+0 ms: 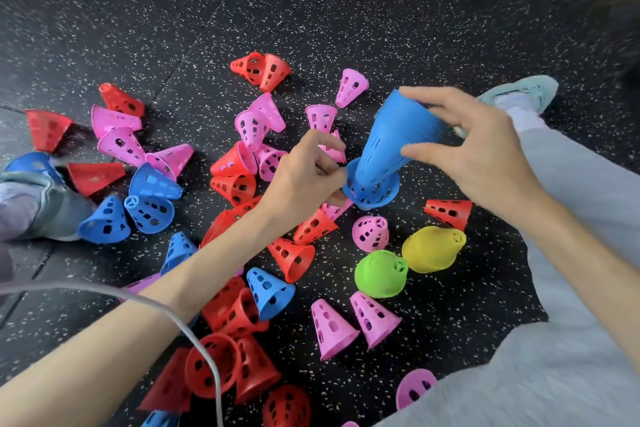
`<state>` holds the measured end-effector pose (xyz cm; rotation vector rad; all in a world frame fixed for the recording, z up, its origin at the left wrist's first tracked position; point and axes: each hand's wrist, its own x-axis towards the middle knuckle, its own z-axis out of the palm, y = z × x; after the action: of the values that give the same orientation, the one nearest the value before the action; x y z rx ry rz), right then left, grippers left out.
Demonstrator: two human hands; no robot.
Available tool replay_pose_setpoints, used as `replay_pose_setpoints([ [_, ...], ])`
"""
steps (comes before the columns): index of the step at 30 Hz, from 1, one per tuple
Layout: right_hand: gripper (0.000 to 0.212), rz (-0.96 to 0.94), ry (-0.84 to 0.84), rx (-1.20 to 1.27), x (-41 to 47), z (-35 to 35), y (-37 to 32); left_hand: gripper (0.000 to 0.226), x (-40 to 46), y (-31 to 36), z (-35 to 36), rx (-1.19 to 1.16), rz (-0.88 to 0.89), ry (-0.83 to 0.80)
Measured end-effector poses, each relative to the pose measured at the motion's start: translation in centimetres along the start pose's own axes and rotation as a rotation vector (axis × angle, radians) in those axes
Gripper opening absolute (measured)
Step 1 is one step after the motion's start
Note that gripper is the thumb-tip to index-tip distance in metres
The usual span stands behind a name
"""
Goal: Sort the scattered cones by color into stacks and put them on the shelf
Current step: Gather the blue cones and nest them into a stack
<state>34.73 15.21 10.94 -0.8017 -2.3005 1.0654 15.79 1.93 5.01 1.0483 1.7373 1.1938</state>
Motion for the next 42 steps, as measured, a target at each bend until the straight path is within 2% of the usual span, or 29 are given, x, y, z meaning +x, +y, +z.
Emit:
replay_pose_setpoints([
  [7, 0.065, 0.001, -0.074, -0.087, 0.2, 2.2, 0.4, 0.027, 0.4, 0.5, 0.5, -0.131, -0.037, 0.100],
  [15, 0.059, -0.017, -0.091, -0.130, -0.2, 4.0, 0.2, 0.029, 0.3, 2.1, -0.1, -0.332, -0.138, 0.179],
  [21, 0.070, -0.038, -0.094, -0.188, -0.6, 4.9, 0.0, 0.032, 0.0, 2.4, 0.3, -0.435, -0.147, 0.173],
  [25, 0.065, -0.027, -0.062, -0.120, -0.3, 4.6, 0.6, 0.025, 0.1, 2.3, 0.0, -0.492, -0.138, 0.097],
  [31, 0.058, 0.069, -0.091, -0.031, -0.3, 3.9, 1.1, 0.020, -1.0, 0.1, -0.5, -0.054, 0.113, -0.037],
  [35, 0.058, 0.043, -0.107, -0.044, -0.5, 4.5, 1.1, 0.023, -2.3, -2.6, -2.4, 0.248, 0.180, -0.166],
  [42, 0.061, 0.019, -0.244, -0.015, -1.2, 7.1, -0.6, 0.036, -7.1, -8.6, -8.4, 0.701, -0.019, -0.539],
])
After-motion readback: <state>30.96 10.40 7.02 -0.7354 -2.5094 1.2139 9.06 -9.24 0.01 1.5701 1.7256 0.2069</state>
